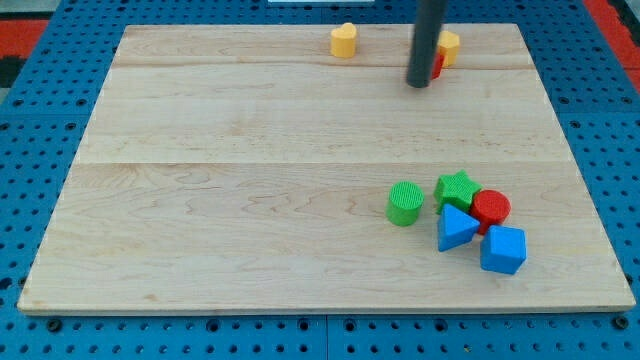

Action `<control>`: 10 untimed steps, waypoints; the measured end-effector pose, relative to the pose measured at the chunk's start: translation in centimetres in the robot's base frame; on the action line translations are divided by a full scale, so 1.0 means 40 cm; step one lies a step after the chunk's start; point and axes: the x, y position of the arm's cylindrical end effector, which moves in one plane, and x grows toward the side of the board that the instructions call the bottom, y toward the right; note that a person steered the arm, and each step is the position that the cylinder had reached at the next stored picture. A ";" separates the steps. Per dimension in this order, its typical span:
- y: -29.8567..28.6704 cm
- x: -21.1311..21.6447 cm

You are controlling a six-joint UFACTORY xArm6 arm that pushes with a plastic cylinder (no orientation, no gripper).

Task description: Place the red star in between the yellow heart and the yellow hexagon

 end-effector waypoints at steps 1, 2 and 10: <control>0.152 0.047; 0.076 0.000; -0.113 -0.040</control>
